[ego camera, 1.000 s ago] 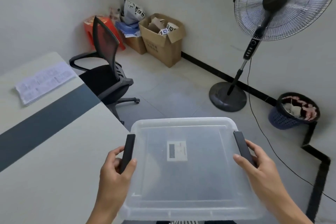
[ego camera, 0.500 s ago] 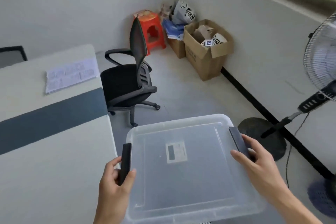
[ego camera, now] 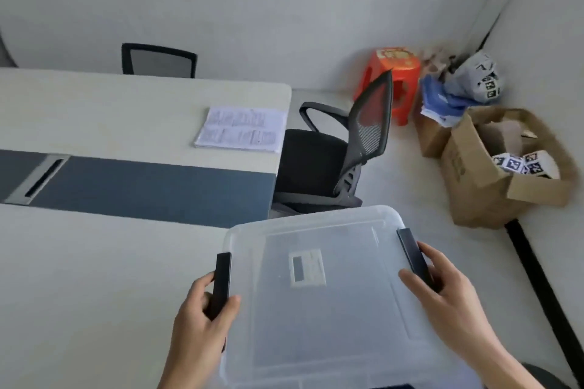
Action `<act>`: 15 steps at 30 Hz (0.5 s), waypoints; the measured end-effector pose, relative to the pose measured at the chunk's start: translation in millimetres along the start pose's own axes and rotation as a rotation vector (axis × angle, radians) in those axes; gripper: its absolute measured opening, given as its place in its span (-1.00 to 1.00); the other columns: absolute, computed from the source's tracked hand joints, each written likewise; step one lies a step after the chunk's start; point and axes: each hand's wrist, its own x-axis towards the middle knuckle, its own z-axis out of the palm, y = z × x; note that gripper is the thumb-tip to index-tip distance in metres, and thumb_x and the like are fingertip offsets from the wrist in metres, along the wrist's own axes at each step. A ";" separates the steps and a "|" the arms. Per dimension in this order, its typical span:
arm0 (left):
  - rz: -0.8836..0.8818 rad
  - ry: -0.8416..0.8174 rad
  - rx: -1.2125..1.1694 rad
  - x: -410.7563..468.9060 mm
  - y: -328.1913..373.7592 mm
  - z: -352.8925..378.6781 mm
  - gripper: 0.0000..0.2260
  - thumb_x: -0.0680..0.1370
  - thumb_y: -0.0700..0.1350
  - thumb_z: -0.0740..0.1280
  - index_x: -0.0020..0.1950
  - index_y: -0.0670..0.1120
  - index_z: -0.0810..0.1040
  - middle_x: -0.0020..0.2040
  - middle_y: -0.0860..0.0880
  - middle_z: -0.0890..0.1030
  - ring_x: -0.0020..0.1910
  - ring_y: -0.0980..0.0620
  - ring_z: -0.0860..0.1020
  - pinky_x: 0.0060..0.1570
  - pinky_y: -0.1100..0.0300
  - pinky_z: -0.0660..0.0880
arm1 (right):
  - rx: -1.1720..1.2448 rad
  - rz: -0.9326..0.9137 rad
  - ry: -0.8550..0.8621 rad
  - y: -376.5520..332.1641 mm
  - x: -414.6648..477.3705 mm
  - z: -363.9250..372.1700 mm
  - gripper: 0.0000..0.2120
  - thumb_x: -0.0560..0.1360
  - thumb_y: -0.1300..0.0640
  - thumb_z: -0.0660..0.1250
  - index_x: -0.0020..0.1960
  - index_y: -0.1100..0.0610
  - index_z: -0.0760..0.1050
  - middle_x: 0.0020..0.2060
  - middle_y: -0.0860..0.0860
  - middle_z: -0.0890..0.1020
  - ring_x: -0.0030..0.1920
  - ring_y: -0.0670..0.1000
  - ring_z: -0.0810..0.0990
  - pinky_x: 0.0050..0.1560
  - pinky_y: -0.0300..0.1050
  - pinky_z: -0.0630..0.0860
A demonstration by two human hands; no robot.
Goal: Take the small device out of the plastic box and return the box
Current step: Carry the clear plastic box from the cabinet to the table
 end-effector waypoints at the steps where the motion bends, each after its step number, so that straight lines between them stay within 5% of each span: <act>1: -0.001 0.032 0.006 6.0 2.5 -4.0 -0.69 0.45 -0.18 0.42 0.14 0.03 0.48 -0.54 0.02 0.44 -0.61 0.11 0.36 -0.57 0.33 0.32 | -0.035 -0.028 -0.022 -10.6 15.8 4.8 -0.57 0.44 0.04 0.39 0.29 -0.13 0.43 -0.31 -0.02 0.64 -0.34 -0.02 0.54 -0.26 -0.06 0.46; 5: -0.116 0.176 0.056 23.4 -3.3 -13.5 -0.67 0.42 -0.15 0.44 0.16 0.00 0.49 -0.54 0.03 0.45 -0.55 0.13 0.41 -0.51 0.38 0.31 | -0.205 -0.158 -0.183 -48.9 81.6 38.0 -0.52 0.46 -0.02 0.36 0.37 -0.10 0.37 -0.23 -0.02 0.65 -0.24 -0.02 0.58 -0.28 -0.17 0.46; 11: -0.394 0.441 0.013 32.4 -11.6 -11.9 -0.61 0.43 -0.13 0.45 0.24 -0.04 0.48 -0.41 -0.09 0.57 -0.41 0.07 0.53 -0.28 0.15 0.41 | -0.433 -0.428 -0.526 -103.0 180.3 107.3 -0.48 0.46 -0.05 0.34 0.40 -0.11 0.33 -0.29 -0.06 0.63 -0.29 -0.10 0.56 -0.38 -0.31 0.40; 15: -0.536 0.585 -0.035 34.9 -2.3 -3.7 -0.56 0.44 -0.11 0.44 0.29 -0.07 0.45 -0.36 -0.13 0.61 -0.29 -0.12 0.58 -0.25 0.12 0.42 | -0.552 -0.545 -0.752 -142.4 226.4 152.9 -0.47 0.47 -0.09 0.30 0.42 -0.15 0.26 -0.23 -0.11 0.65 -0.25 -0.08 0.62 -0.18 -0.12 0.58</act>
